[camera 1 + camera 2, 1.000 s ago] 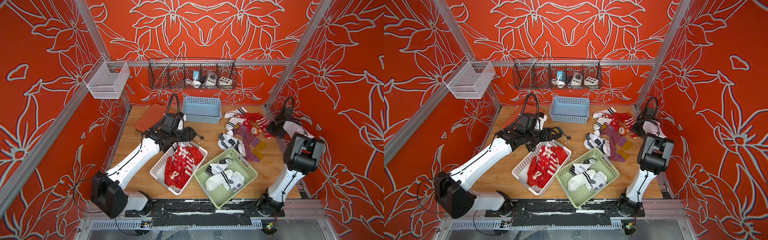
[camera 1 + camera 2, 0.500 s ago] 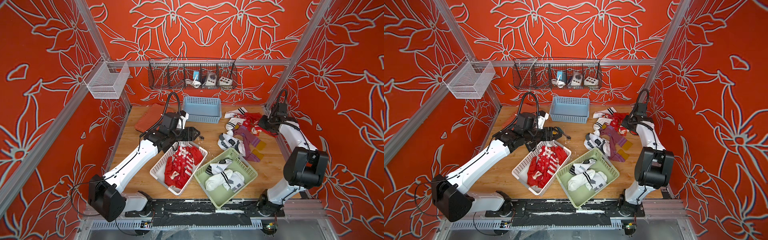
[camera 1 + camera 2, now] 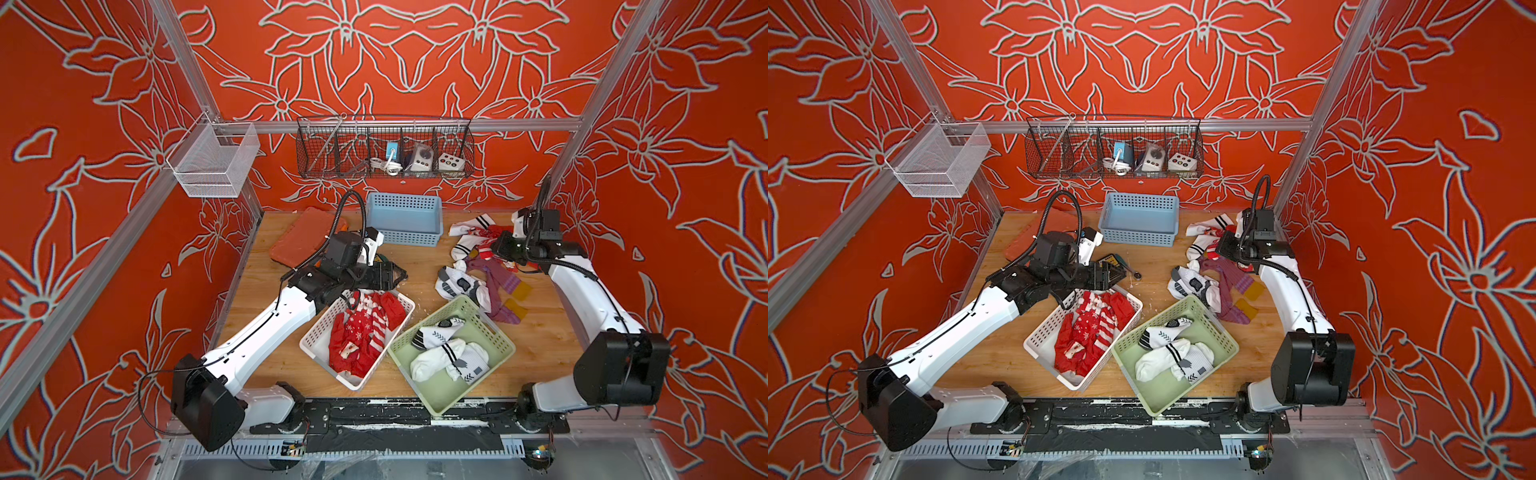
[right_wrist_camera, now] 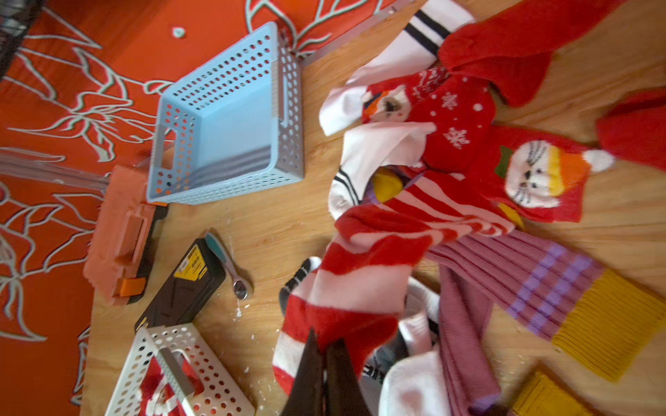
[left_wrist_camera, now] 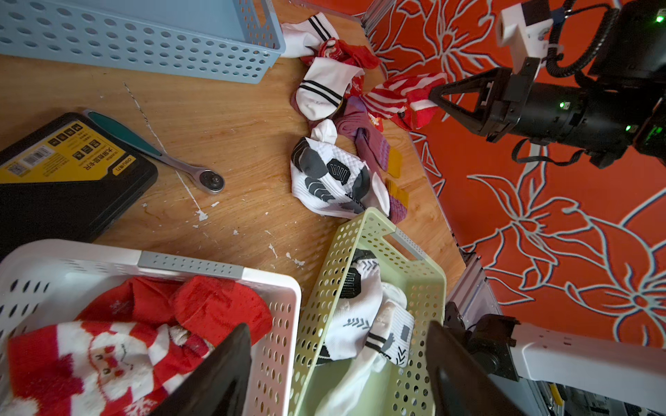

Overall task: Sort the socks into the basket by color
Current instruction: Pick up the sock from the center of the board, then place the sock in the bin.

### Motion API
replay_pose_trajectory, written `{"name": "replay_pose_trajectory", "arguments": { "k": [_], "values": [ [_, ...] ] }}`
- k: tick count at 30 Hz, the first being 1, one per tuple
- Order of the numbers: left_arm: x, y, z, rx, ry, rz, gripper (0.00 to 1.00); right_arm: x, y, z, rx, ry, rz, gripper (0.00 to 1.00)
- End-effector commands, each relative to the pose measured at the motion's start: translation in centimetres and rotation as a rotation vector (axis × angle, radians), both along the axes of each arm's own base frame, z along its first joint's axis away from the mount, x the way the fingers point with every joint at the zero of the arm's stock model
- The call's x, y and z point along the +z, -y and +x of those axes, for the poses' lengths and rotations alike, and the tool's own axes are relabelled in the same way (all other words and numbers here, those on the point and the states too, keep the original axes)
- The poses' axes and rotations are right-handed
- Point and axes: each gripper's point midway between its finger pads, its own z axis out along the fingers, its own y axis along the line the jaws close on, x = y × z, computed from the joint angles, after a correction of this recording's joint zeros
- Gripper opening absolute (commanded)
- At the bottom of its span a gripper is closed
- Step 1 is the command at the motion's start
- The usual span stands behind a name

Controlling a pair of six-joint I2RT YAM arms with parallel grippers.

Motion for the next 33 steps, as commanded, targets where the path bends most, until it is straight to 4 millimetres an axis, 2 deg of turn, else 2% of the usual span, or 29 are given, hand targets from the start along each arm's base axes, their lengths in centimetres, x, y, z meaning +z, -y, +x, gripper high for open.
{"name": "replay_pose_trajectory", "arguments": {
  "k": [1,7,12,15,20,28,33],
  "values": [
    [1.4,1.0,-0.3,-0.039,0.066,-0.034,0.76,2.3,-3.2,-1.3,0.13,0.056,0.081,0.0],
    [2.3,3.6,-1.0,-0.137,0.162,-0.042,0.8,5.4,-6.7,-3.7,0.29,0.121,0.139,0.0],
    [1.8,5.6,-1.3,-0.199,0.252,0.009,0.81,8.0,-8.9,-6.0,0.404,0.176,0.205,0.0],
    [2.0,5.9,-0.8,-0.201,0.287,0.02,0.82,9.2,-9.8,-7.3,0.465,0.205,0.224,0.0],
    [3.7,6.8,-0.6,-0.239,0.364,-0.022,0.84,10.8,-11.1,-9.4,0.56,0.251,0.266,0.0],
    [2.8,6.8,1.1,-0.227,0.423,0.064,0.84,13.2,-13.1,-12.2,0.686,0.29,0.367,0.0],
    [3.4,7.1,2.1,-0.221,0.483,0.088,0.85,14.5,-14.0,-13.7,0.751,0.298,0.416,0.0]
  ]
}}
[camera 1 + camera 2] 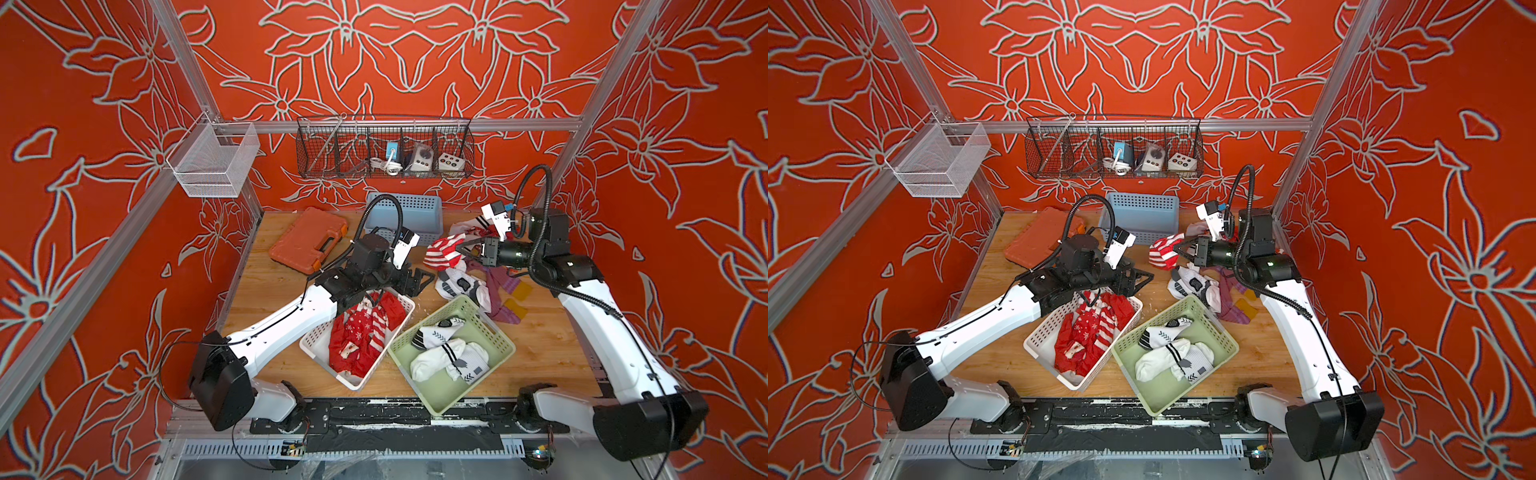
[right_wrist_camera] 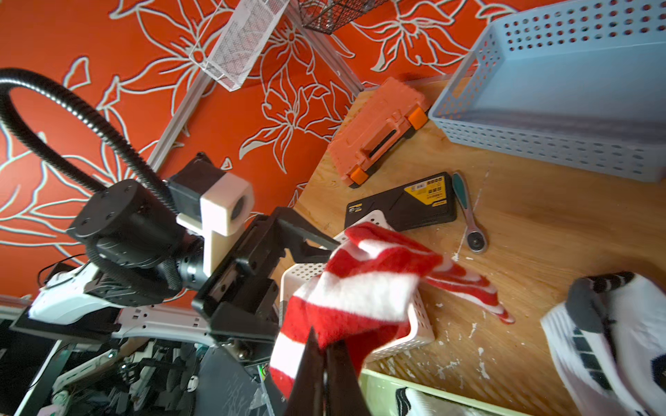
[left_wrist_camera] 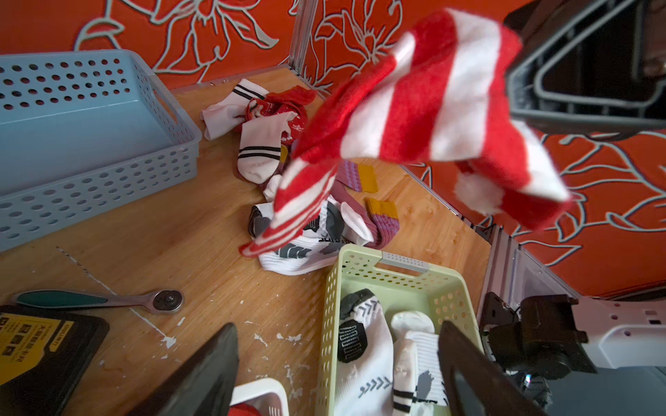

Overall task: Sort the socks into the basket by color
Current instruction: Place the sock in the bin.

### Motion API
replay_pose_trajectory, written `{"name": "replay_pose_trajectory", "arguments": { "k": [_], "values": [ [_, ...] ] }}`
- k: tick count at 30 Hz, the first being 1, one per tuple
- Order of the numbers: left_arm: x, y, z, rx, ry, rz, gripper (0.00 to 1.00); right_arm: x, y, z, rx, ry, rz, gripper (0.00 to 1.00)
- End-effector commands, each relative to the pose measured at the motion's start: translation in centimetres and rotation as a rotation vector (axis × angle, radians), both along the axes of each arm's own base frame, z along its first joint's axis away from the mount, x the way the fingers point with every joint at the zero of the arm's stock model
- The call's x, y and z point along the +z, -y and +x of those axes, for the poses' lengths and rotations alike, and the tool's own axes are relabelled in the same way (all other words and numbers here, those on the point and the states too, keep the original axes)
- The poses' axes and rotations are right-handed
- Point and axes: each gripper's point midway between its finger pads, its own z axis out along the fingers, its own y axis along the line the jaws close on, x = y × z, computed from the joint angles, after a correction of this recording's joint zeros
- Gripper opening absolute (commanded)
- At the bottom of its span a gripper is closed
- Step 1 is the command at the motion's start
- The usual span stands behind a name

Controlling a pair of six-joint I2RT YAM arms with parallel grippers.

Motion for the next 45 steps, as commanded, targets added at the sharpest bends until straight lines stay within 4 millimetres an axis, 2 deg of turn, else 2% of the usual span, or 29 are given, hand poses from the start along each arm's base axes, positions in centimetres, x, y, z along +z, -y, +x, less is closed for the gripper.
{"name": "replay_pose_trajectory", "arguments": {
  "k": [1,5,12,17,19,20,25,26,30,31,32,33,34,37,39,45],
  "values": [
    [2.4,0.5,1.2,-0.005,0.118,-0.009,0.85,2.3,-0.9,-1.9,0.085,0.048,0.061,0.0],
    [3.4,1.2,1.5,-0.022,0.147,-0.048,0.85,2.7,-1.2,-2.4,0.111,0.048,0.085,0.0],
    [3.0,1.0,3.2,0.049,0.153,-0.027,0.83,3.5,-1.9,-3.2,0.158,0.049,0.117,0.0],
    [4.4,1.2,3.6,0.058,0.204,-0.065,0.76,2.9,-2.4,-3.4,0.191,0.025,0.118,0.0],
    [4.8,1.3,3.7,0.055,0.214,-0.073,0.69,2.5,-2.6,-3.3,0.194,0.014,0.114,0.0],
    [4.8,1.3,3.7,0.054,0.215,-0.074,0.61,2.3,-2.6,-3.2,0.193,0.008,0.112,0.0],
    [4.9,1.3,3.2,0.04,0.211,-0.078,0.07,1.9,-2.7,-2.8,0.192,-0.006,0.108,0.0],
    [4.9,1.2,3.1,0.04,0.211,-0.075,0.0,1.9,-2.7,-2.7,0.189,-0.007,0.106,0.0],
    [4.9,0.2,2.7,0.063,0.215,-0.064,0.0,1.5,-2.7,-2.1,0.174,-0.015,0.089,0.0],
    [4.9,-0.1,2.5,0.074,0.209,-0.057,0.0,1.4,-2.7,-1.9,0.169,-0.016,0.084,0.11],
    [4.9,-0.5,2.4,0.082,0.199,-0.046,0.0,1.2,-2.7,-1.7,0.159,-0.021,0.073,0.28],
    [4.7,-0.9,2.2,0.093,0.179,-0.027,0.0,0.9,-2.6,-1.4,0.146,-0.025,0.055,0.51],
    [4.5,-1.5,2.0,0.111,0.152,-0.003,0.0,0.6,-2.5,-1.1,0.135,-0.029,0.035,0.66],
    [3.1,-3.5,1.1,0.159,0.056,0.066,0.0,-0.4,-2.2,0.0,0.1,-0.041,-0.026,0.89],
    [1.8,-5.1,0.3,0.199,-0.016,0.106,0.0,-1.1,-1.9,0.9,0.071,-0.046,-0.065,0.98],
    [-2.1,-9.4,-2.9,0.308,-0.232,0.221,0.0,-5.0,0.0,6.1,-0.111,-0.114,-0.203,0.98]
  ]
}}
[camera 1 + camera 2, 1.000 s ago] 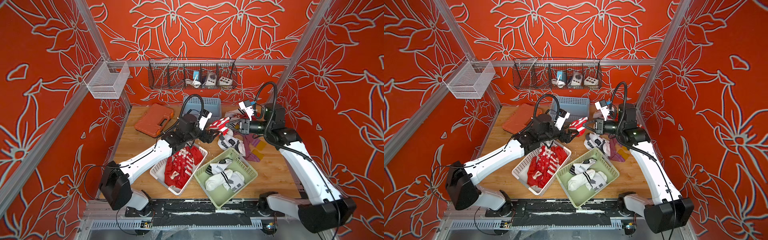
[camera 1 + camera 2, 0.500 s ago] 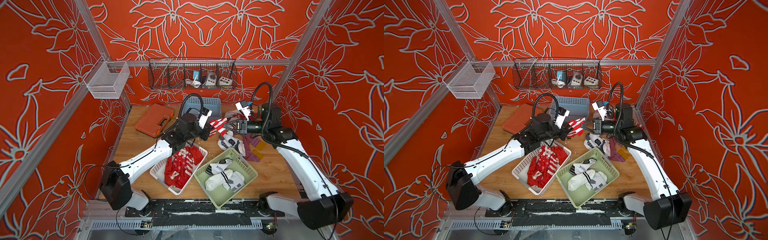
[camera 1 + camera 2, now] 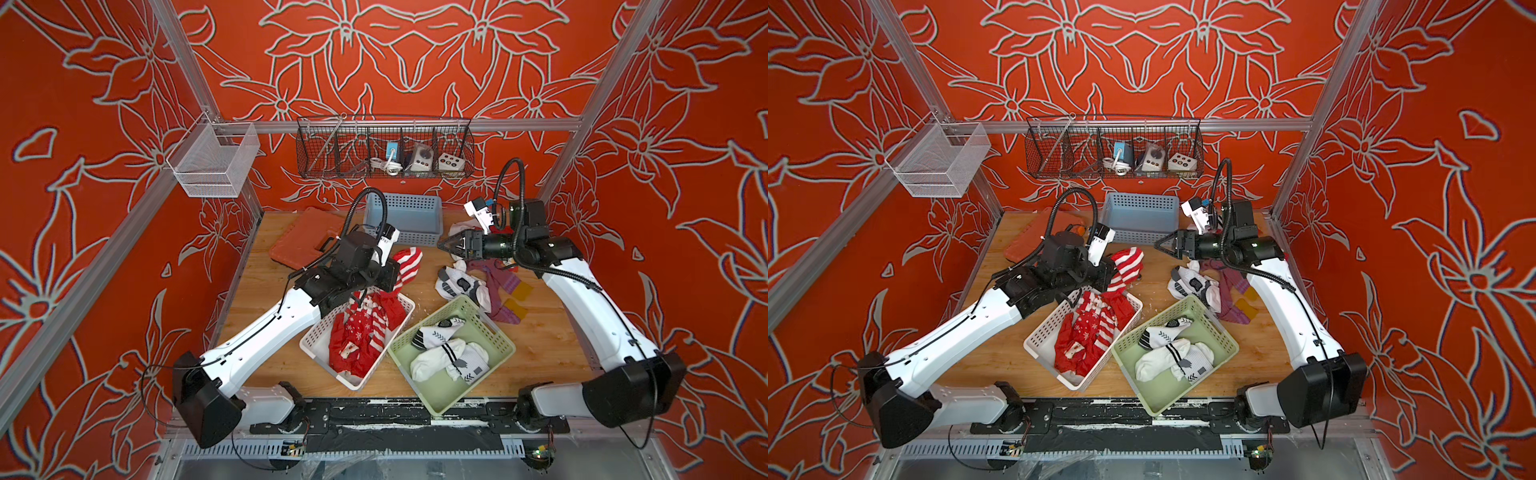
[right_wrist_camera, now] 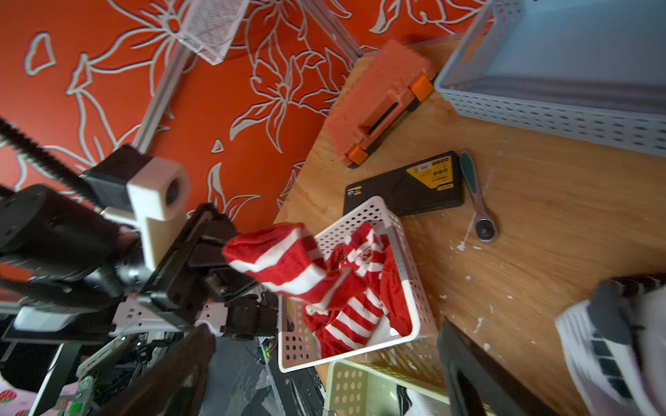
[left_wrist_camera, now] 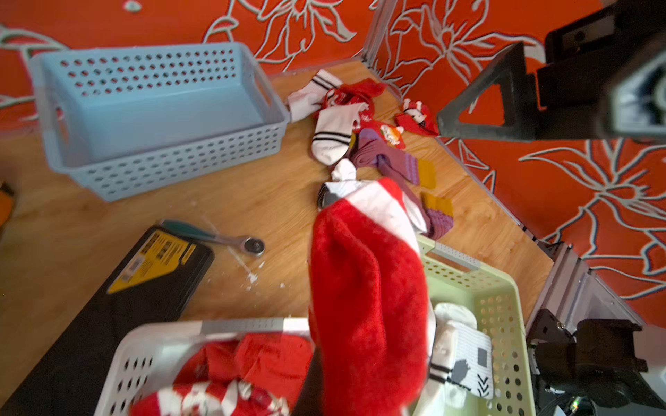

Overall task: Sort the socks into the basket by color
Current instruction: Place the sock in the bin.

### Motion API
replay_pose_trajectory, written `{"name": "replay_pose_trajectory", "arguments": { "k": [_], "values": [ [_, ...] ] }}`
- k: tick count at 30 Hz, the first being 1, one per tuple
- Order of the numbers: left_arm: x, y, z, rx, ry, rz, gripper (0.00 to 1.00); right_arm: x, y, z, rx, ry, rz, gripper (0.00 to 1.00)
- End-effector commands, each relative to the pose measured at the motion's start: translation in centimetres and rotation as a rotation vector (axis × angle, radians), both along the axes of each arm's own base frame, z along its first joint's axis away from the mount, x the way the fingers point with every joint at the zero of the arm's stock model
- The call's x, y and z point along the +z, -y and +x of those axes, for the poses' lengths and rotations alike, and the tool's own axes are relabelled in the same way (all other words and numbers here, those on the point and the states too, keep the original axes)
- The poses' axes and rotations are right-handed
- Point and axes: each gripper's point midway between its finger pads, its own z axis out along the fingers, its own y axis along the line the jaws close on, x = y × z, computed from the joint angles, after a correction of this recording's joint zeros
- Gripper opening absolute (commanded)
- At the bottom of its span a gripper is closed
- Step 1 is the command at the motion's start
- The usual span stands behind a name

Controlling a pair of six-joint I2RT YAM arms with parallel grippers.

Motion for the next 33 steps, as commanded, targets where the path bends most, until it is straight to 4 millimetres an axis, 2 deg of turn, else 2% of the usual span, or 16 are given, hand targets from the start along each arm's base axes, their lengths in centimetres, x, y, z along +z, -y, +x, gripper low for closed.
{"name": "replay_pose_trajectory", "arguments": {
  "k": [1,7,11,14,20,21,23,24,28,33],
  "values": [
    [-3.3,-3.5,-2.8,0.101,-0.188,0.088,0.0,-2.8,2.0,3.4,-0.142,-0.019,-0.139,0.98],
    [-7.8,-7.5,-6.9,0.25,-0.388,0.128,0.0,-5.4,5.2,8.5,-0.314,-0.07,-0.211,0.98],
    [-10.3,-9.5,-8.9,0.341,-0.495,0.14,0.0,-6.5,6.3,10.7,-0.356,-0.094,-0.233,0.98],
    [-12.5,-10.8,-9.7,0.403,-0.574,0.171,0.0,-7.5,6.9,11.7,-0.372,-0.111,-0.238,0.98],
    [-15.6,-12.0,-9.5,0.474,-0.679,0.202,0.02,-9.6,8.9,12.5,-0.411,-0.157,-0.25,0.98],
    [-16.1,-12.0,-9.4,0.479,-0.692,0.206,0.09,-9.9,9.3,12.5,-0.42,-0.161,-0.253,0.98],
    [-16.9,-12.1,-9.3,0.487,-0.713,0.205,0.34,-10.5,10.1,12.6,-0.441,-0.176,-0.258,0.98],
    [-16.9,-12.1,-9.2,0.488,-0.714,0.203,0.4,-10.6,10.5,12.7,-0.448,-0.18,-0.258,0.98],
    [-16.5,-12.1,-8.9,0.488,-0.706,0.201,0.6,-11.0,11.7,13.0,-0.478,-0.19,-0.262,0.98],
    [-14.9,-12.6,-9.4,0.49,-0.676,0.191,0.67,-11.6,13.3,13.6,-0.519,-0.205,-0.28,0.98]
  ]
}}
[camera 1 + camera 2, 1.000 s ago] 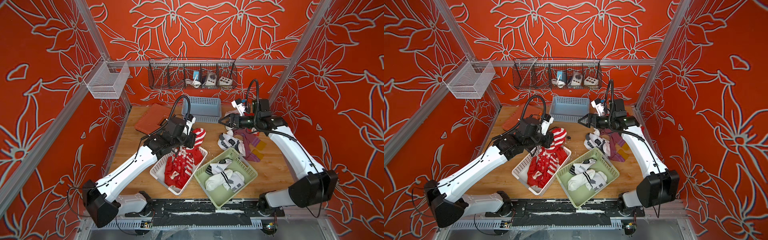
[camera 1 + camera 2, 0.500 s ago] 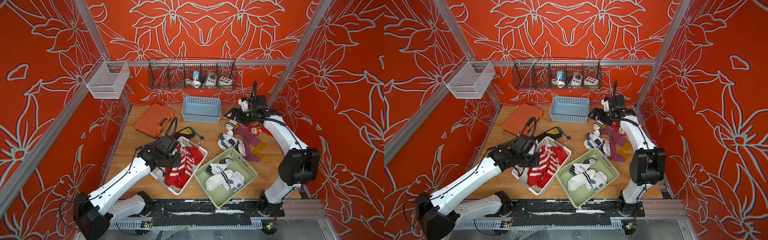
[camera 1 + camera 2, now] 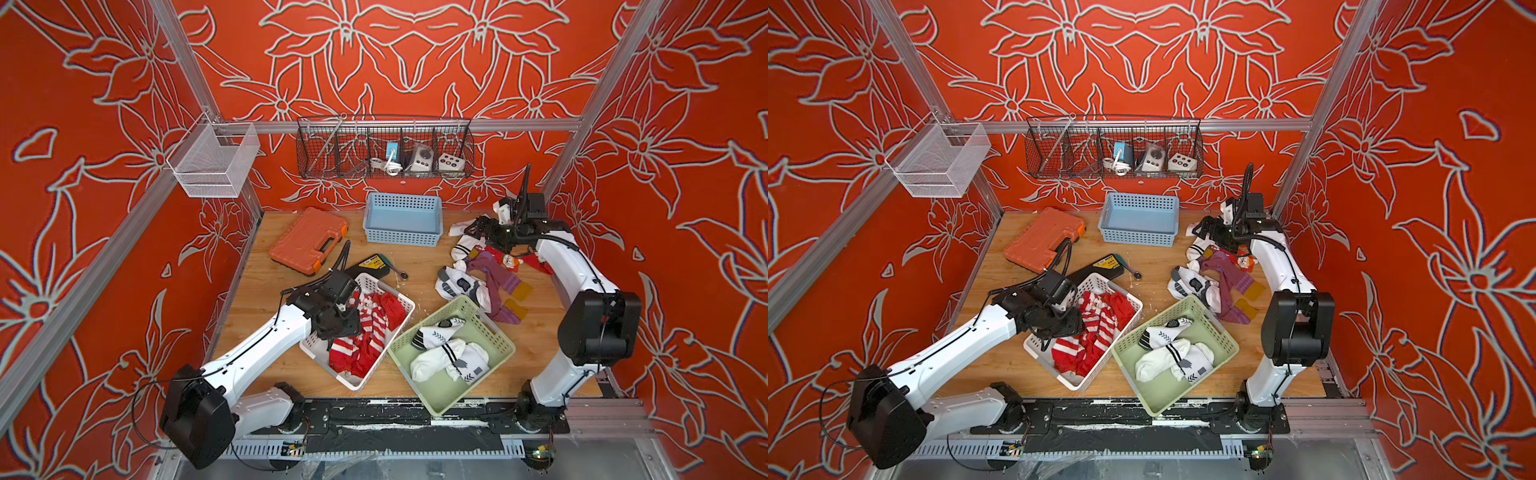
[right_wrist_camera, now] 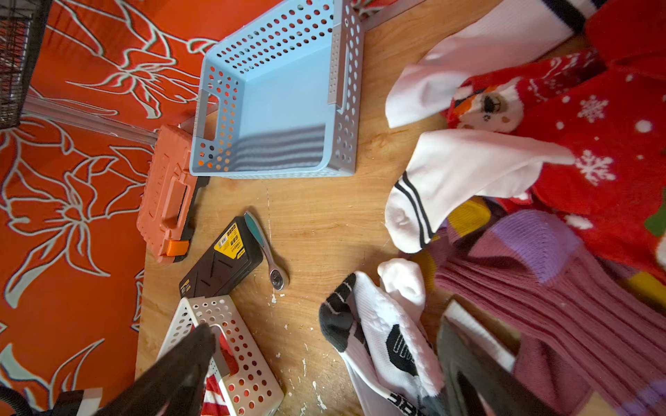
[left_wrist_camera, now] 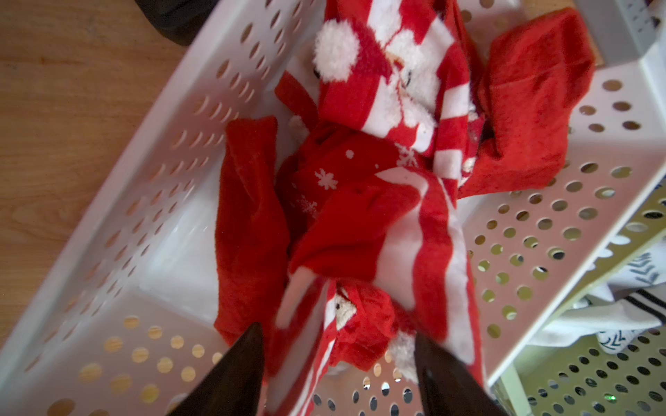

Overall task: Sort the socks into the basket by color
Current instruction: Place the sock in the bin.

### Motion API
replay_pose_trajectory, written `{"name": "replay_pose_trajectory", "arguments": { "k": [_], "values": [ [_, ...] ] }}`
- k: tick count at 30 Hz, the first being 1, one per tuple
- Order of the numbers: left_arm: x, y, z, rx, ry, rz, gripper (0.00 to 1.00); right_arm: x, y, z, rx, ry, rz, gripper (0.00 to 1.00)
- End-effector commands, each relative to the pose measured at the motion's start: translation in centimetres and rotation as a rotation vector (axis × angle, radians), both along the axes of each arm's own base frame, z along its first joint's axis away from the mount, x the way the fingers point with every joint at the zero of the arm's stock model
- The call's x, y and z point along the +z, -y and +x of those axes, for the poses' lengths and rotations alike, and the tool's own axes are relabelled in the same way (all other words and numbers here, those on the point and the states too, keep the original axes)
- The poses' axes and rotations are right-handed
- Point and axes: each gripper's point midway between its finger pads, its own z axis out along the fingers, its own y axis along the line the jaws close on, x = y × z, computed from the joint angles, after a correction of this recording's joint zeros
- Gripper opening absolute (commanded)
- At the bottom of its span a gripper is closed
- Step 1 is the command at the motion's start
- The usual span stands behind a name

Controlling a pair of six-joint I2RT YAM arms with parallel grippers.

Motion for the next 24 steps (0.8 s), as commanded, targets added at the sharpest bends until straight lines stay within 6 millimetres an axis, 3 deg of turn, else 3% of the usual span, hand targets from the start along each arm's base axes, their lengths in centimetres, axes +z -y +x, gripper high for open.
{"name": "replay_pose_trajectory", "arguments": {
  "k": [1,9,10,13,16,19,24],
  "values": [
    [2.2,-0.7,-0.4,0.011,0.043,-0.009,0.67,-0.9,1.2,0.7,-0.036,-0.014,-0.032,0.98],
    [5.5,-1.6,-1.2,0.03,0.124,-0.03,0.66,-1.5,4.6,2.2,-0.108,-0.03,-0.106,0.98],
    [6.6,-1.7,-1.3,0.03,0.168,-0.048,0.65,-1.5,5.2,2.4,-0.119,-0.029,-0.12,0.98],
    [7.9,-1.5,-0.5,0.015,0.225,-0.057,0.62,-1.7,7.1,3.2,-0.153,-0.024,-0.187,0.92],
    [7.9,-1.0,0.5,-0.015,0.247,-0.052,0.6,-2.5,9.7,3.8,-0.202,-0.034,-0.296,0.82],
    [6.2,0.0,1.6,-0.03,0.197,-0.045,0.59,-3.2,12.7,4.3,-0.268,-0.048,-0.396,0.72],
    [6.1,1.6,2.8,-0.044,0.204,-0.096,0.58,-4.3,17.3,4.8,-0.338,-0.099,-0.48,0.74]
  ]
}}
